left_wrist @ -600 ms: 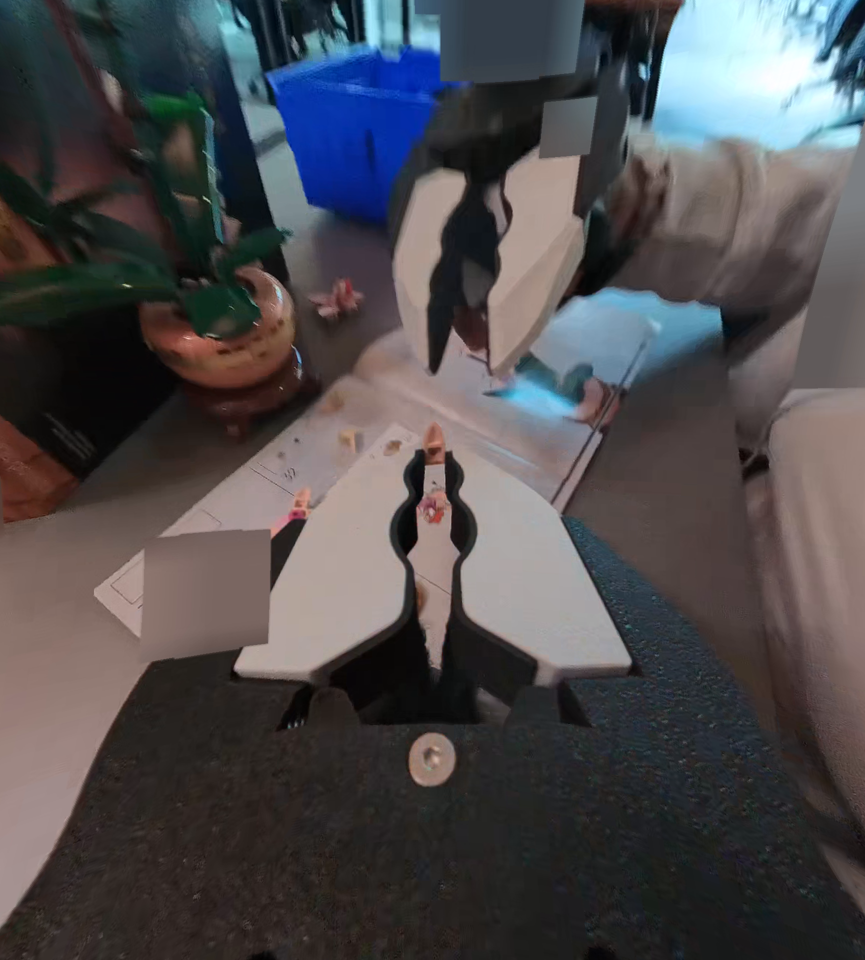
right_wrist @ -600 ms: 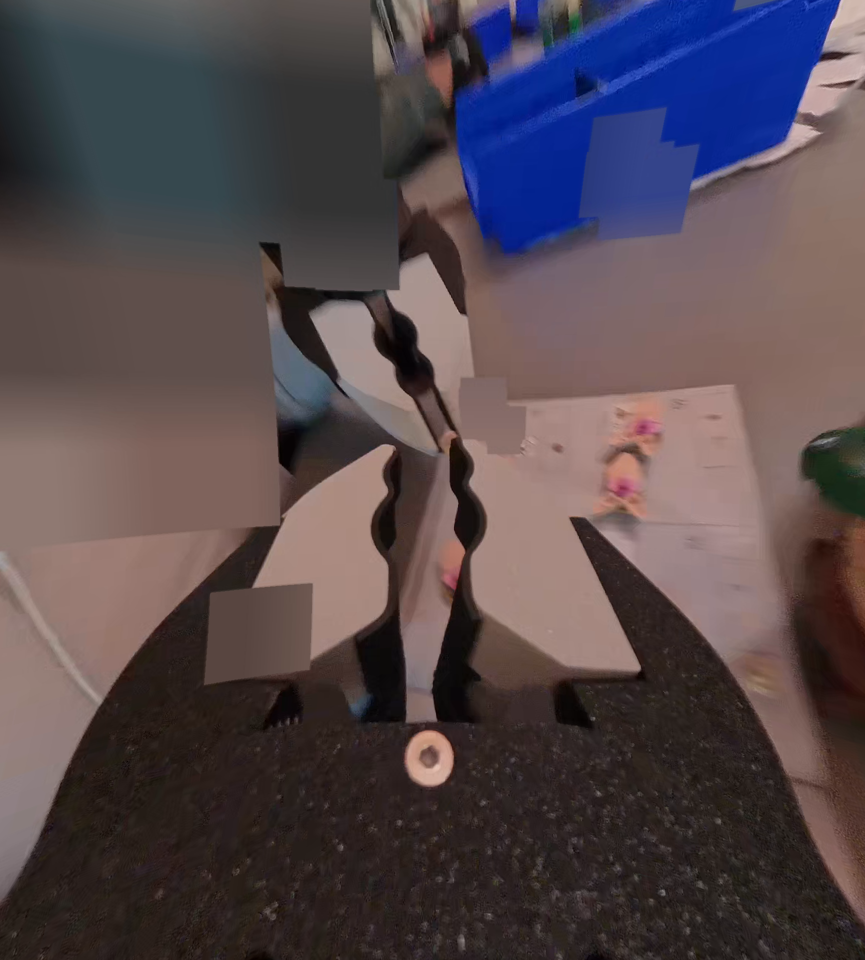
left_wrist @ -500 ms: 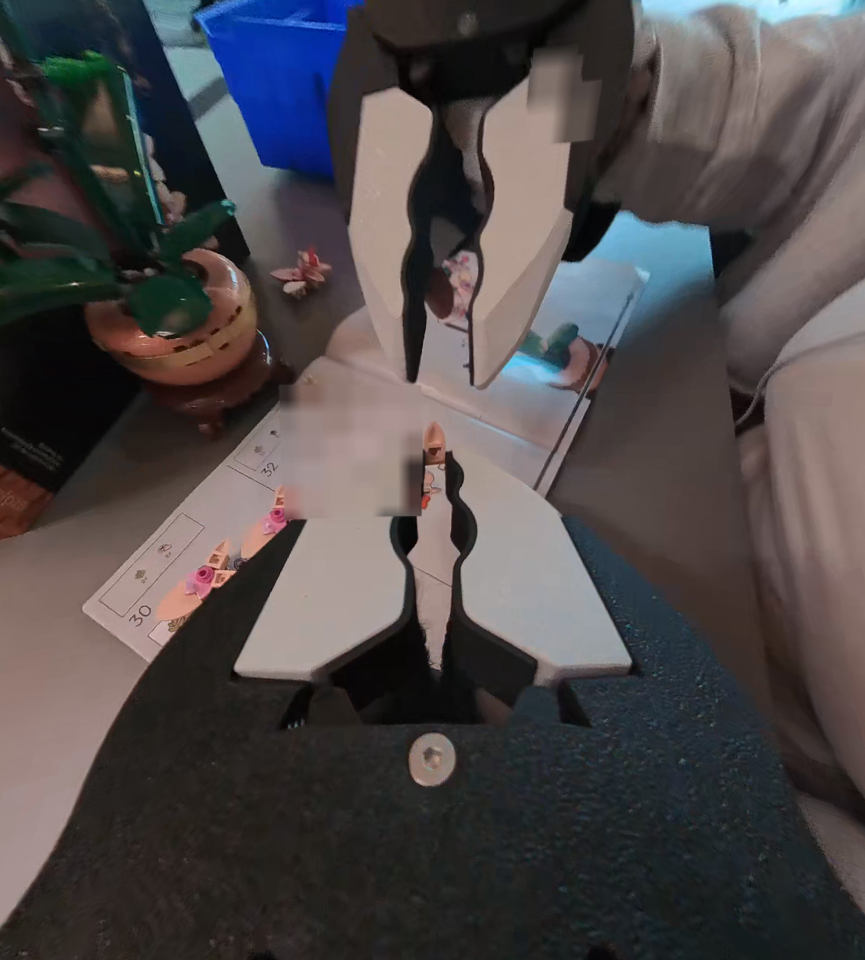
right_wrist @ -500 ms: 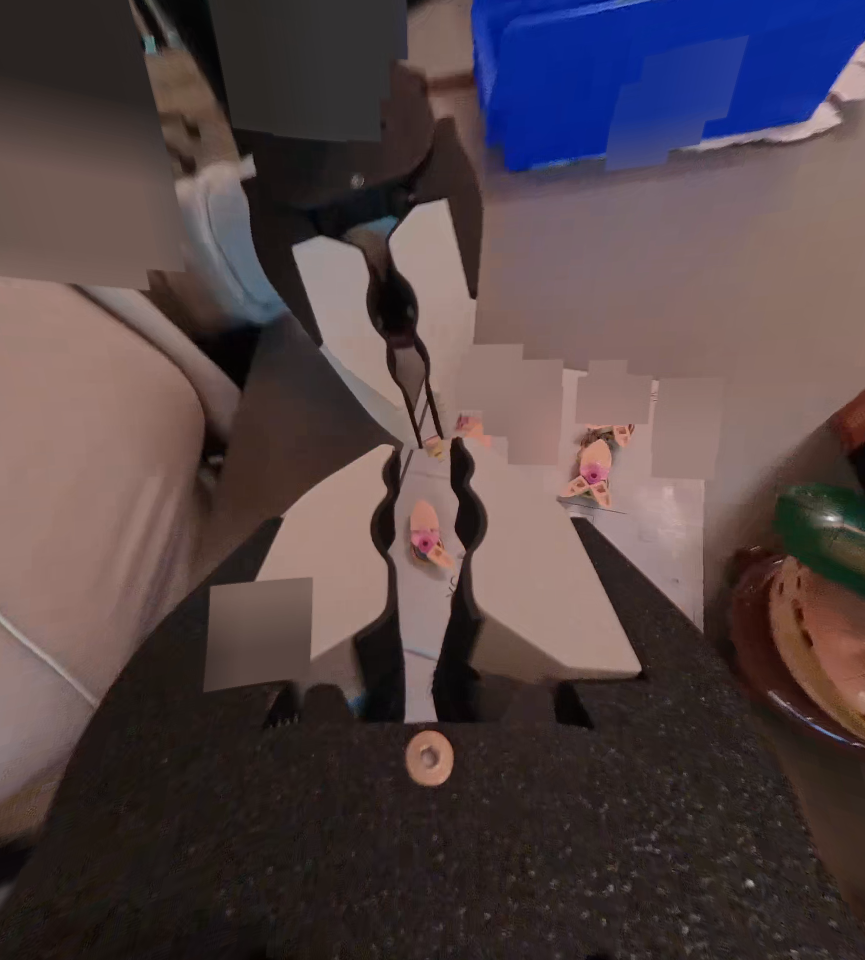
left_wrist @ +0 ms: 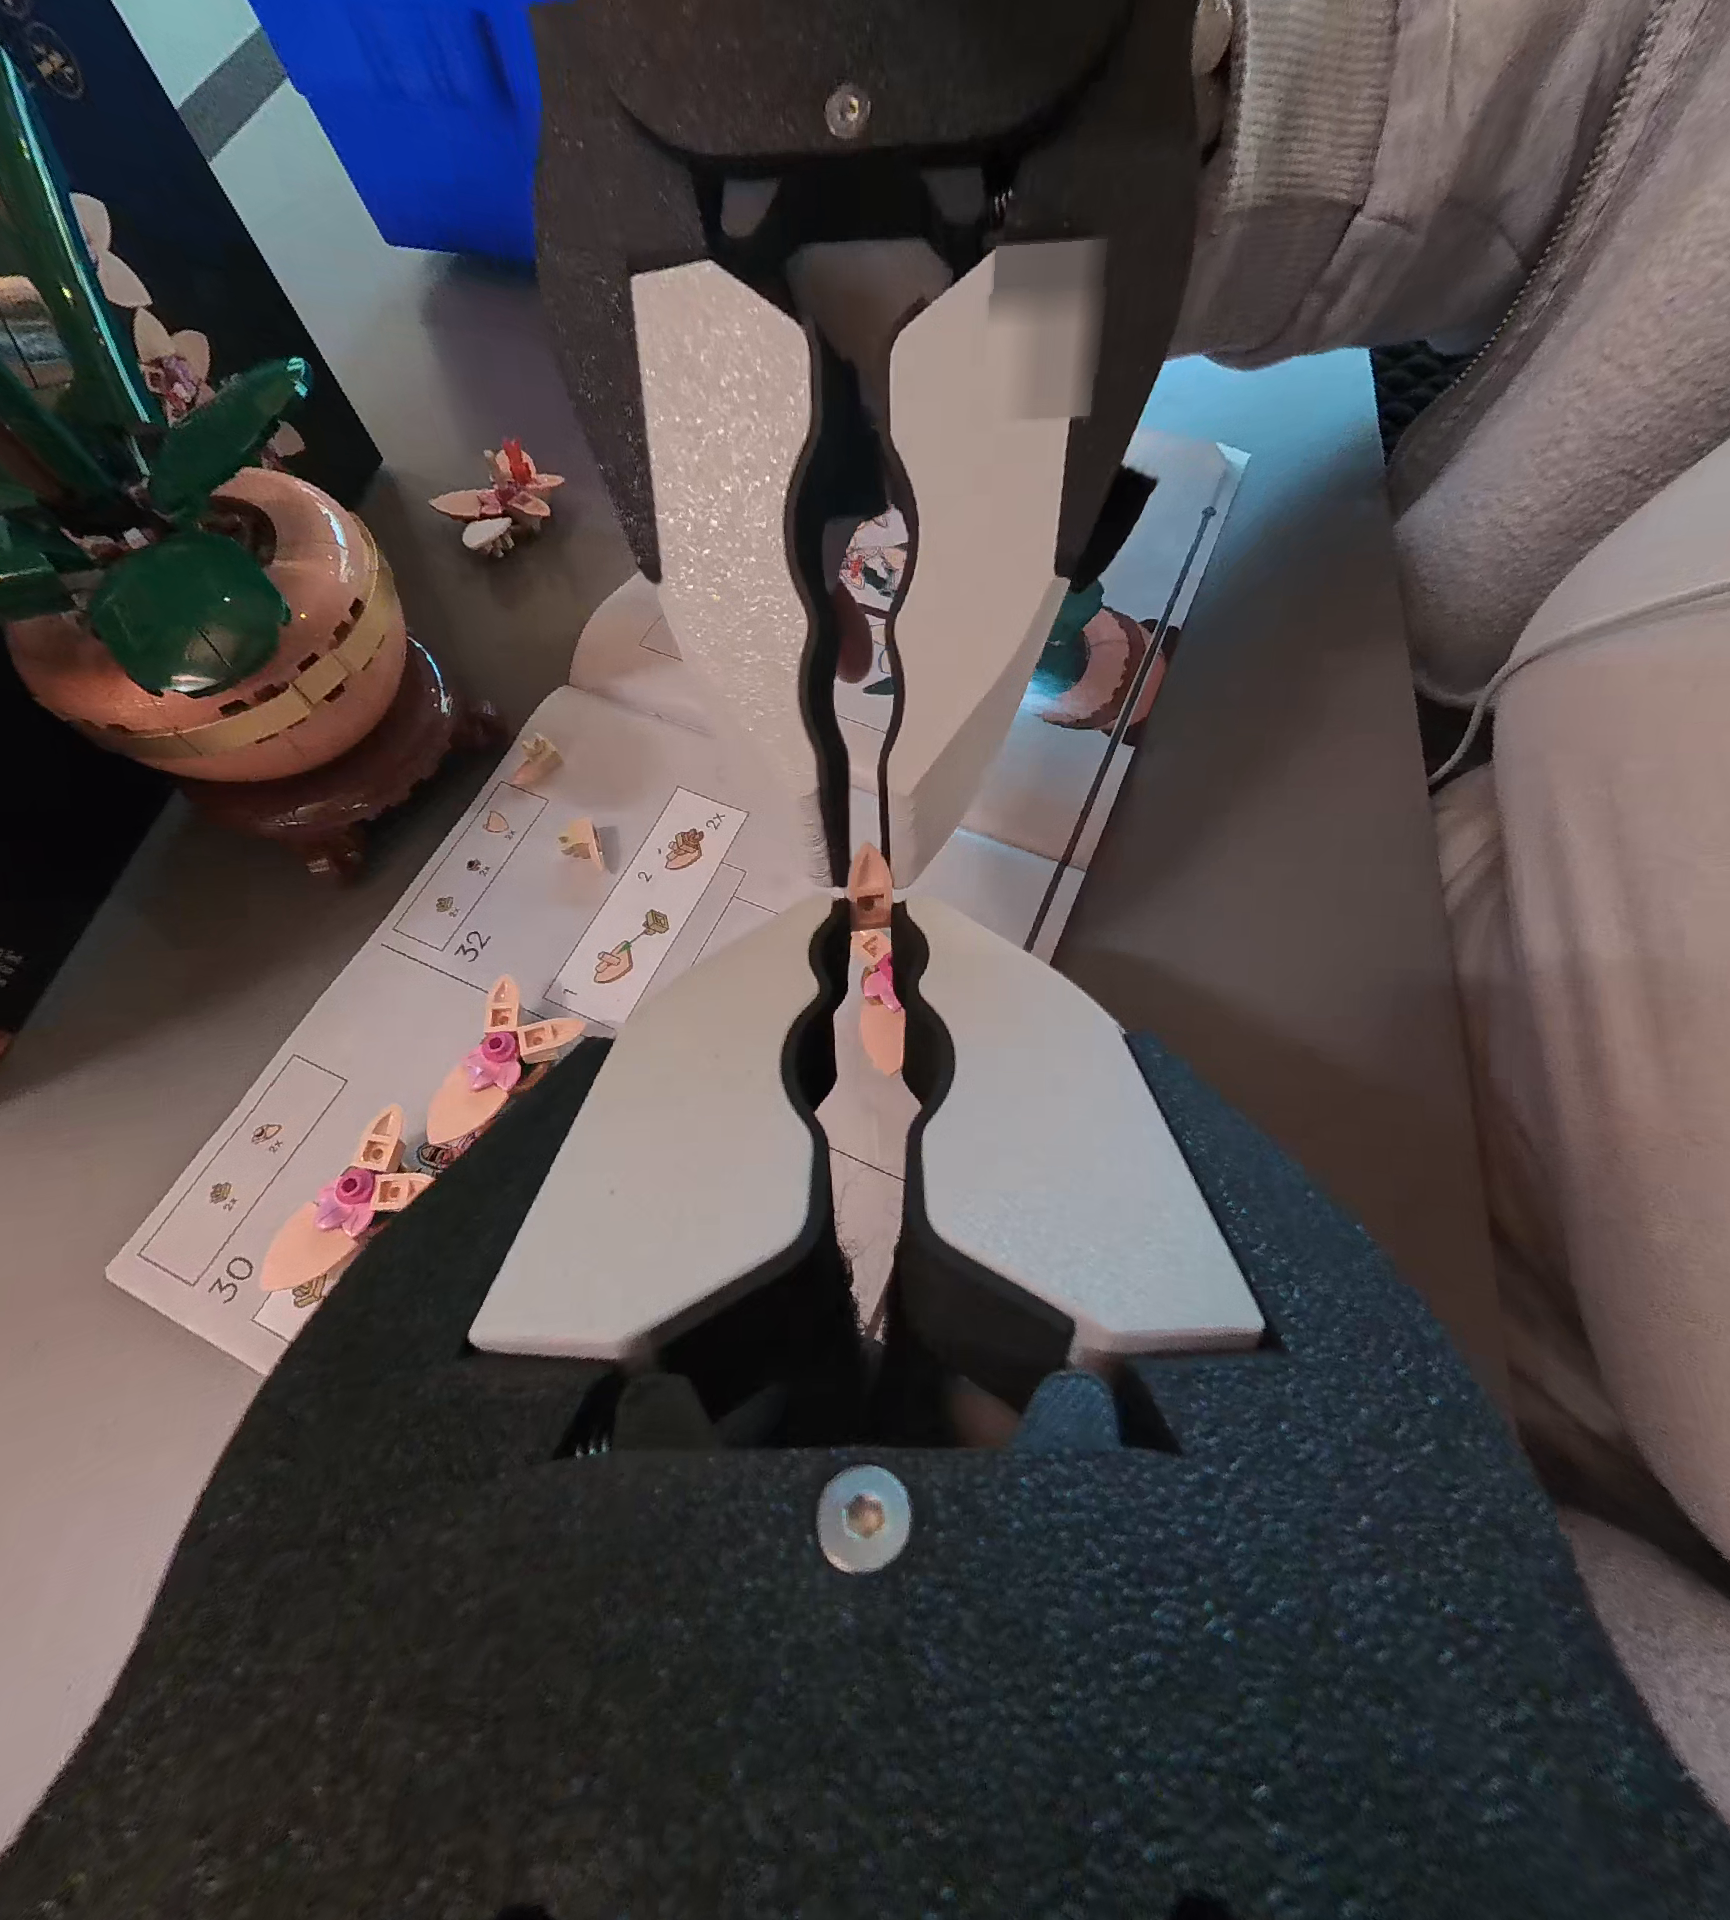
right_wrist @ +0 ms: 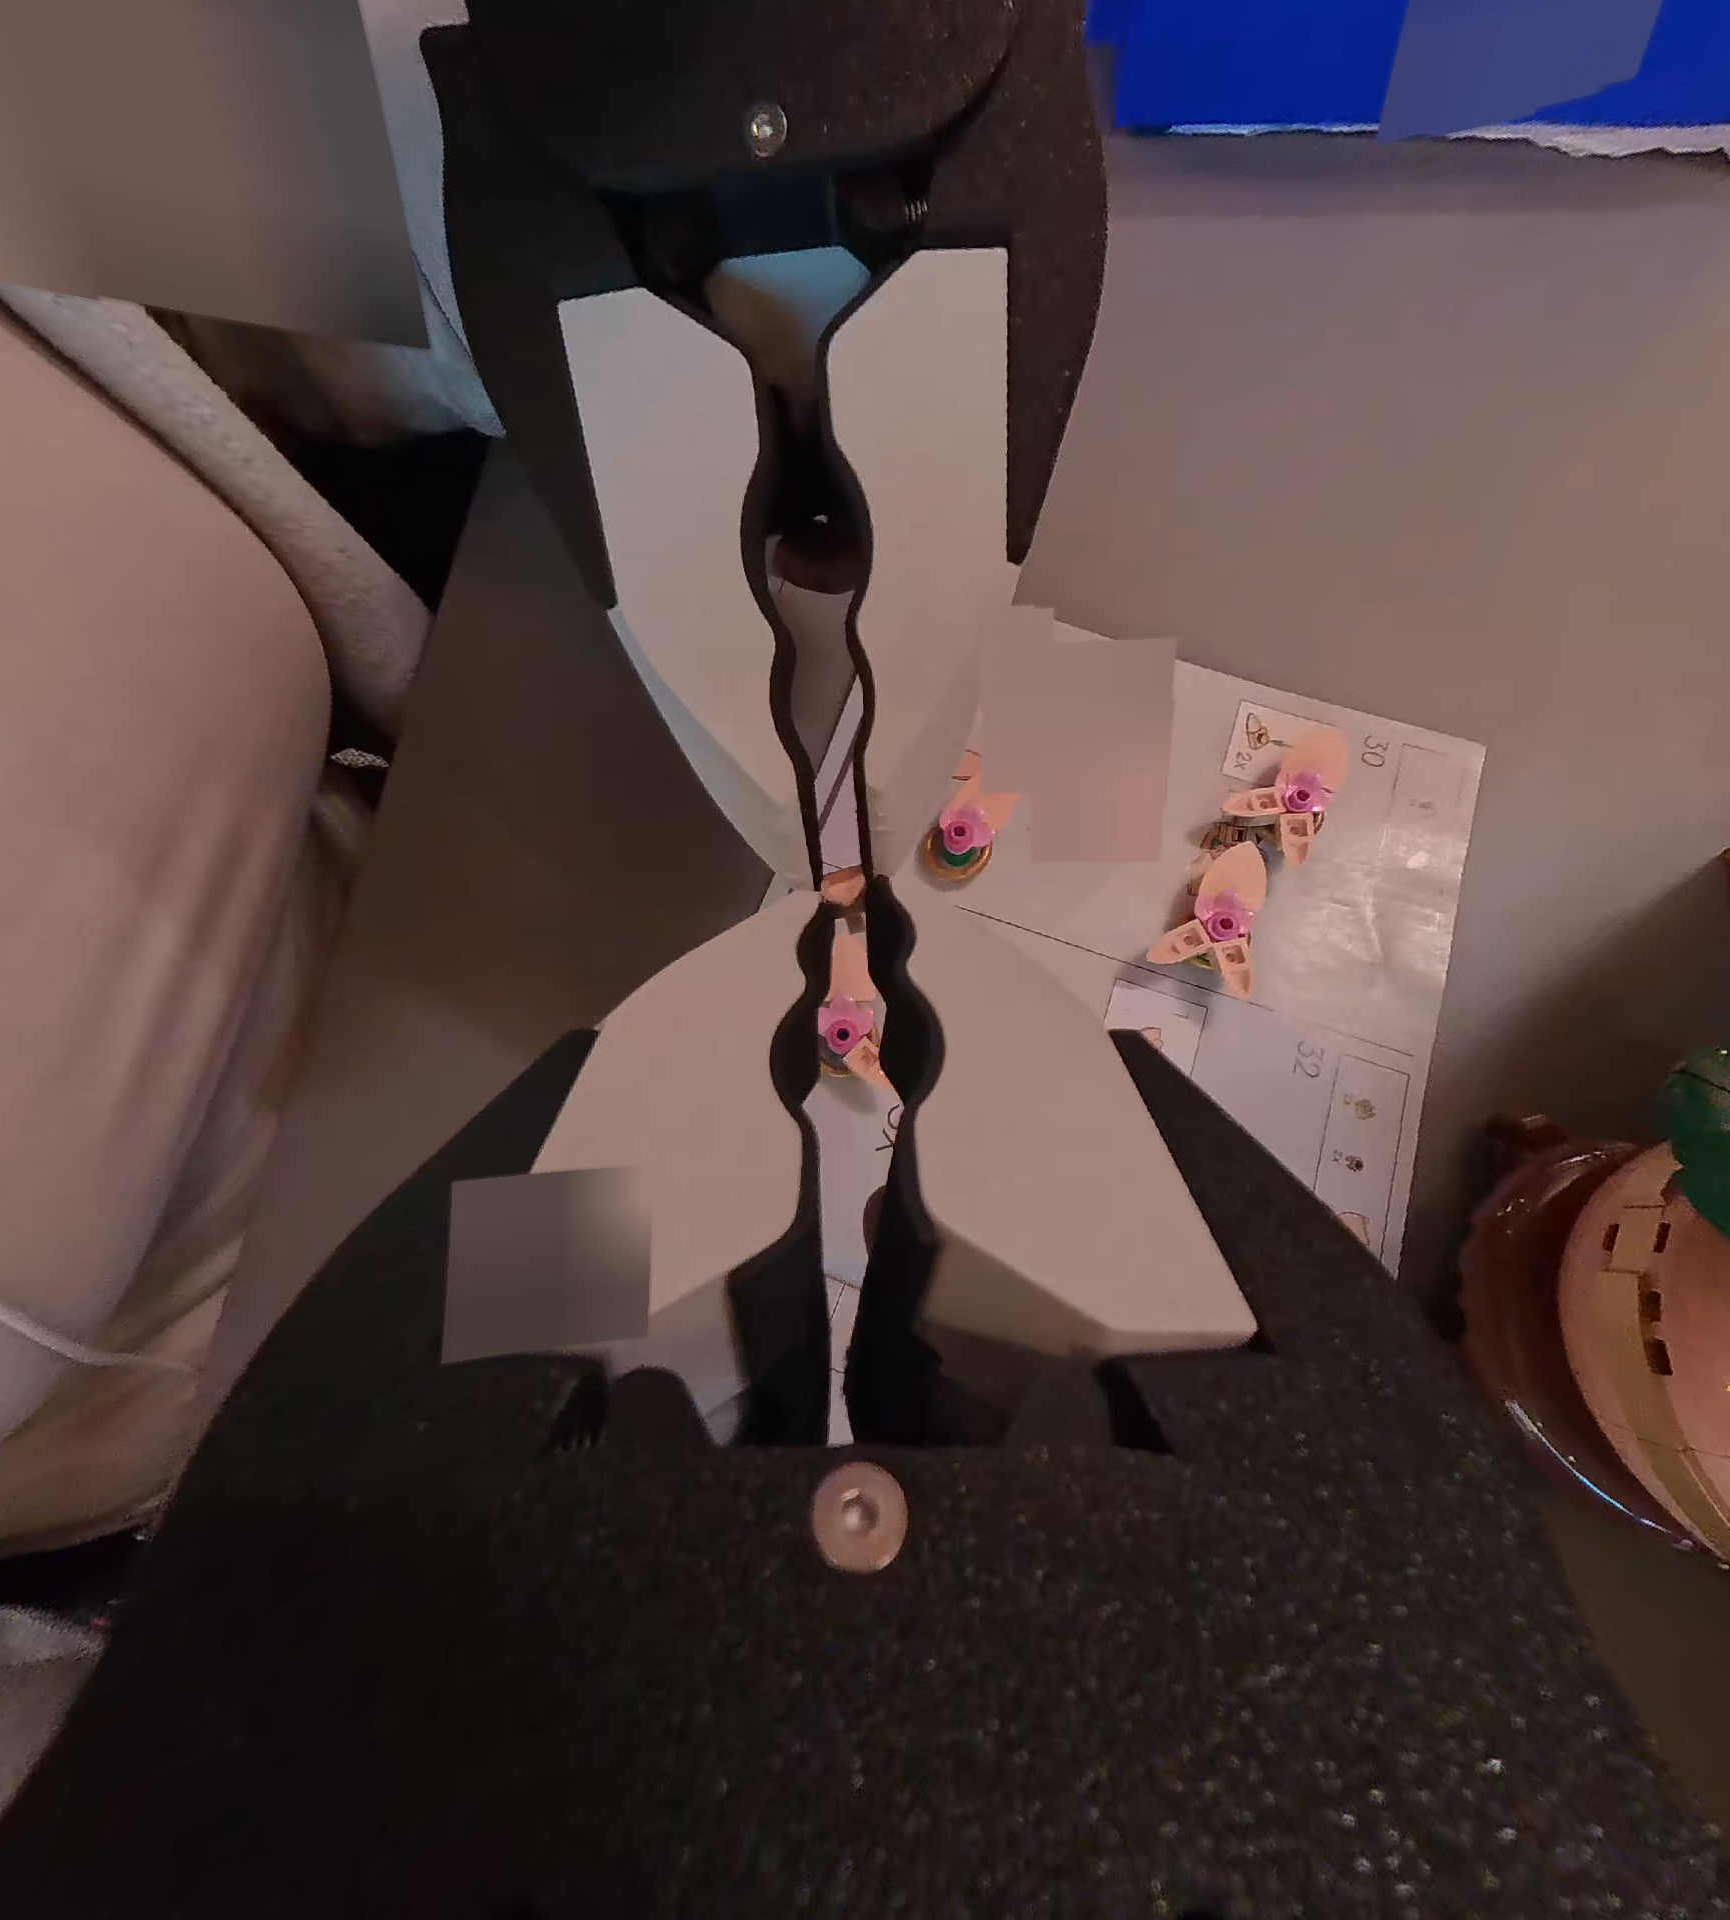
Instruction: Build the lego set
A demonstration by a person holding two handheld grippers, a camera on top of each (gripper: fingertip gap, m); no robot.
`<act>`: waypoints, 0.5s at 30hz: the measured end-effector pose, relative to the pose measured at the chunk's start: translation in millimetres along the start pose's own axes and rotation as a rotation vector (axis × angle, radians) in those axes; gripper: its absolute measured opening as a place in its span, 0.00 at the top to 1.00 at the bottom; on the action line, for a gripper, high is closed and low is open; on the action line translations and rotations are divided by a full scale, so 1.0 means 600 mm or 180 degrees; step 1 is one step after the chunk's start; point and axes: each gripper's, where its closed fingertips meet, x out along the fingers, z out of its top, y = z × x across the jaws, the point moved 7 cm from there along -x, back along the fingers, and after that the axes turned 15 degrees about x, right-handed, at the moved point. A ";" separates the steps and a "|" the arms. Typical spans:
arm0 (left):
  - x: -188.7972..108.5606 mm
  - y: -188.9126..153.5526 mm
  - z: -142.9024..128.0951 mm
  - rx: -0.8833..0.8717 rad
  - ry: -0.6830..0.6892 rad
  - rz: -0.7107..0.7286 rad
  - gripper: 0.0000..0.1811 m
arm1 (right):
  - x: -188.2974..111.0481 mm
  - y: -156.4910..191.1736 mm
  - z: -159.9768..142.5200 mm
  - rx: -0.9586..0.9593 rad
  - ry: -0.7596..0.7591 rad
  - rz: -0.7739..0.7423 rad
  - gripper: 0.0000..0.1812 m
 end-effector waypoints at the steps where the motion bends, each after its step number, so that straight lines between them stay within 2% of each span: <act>1: 0.000 0.000 0.000 -0.0004 0.0003 -0.0016 0.96 | 0.000 0.000 -0.001 0.0004 -0.0018 0.0008 0.97; 4: 0.002 0.000 -0.001 -0.0027 0.0010 -0.0057 0.96 | -0.001 -0.001 -0.005 0.0059 -0.0056 0.0039 0.98; 9: 0.006 -0.001 0.000 -0.0025 0.0023 -0.0113 0.96 | 0.000 0.001 -0.005 -0.0034 0.0034 -0.0003 0.93; 15: 0.006 0.000 0.000 -0.0022 0.0047 -0.0125 0.96 | 0.002 0.001 -0.006 -0.0054 0.0036 0.0009 0.96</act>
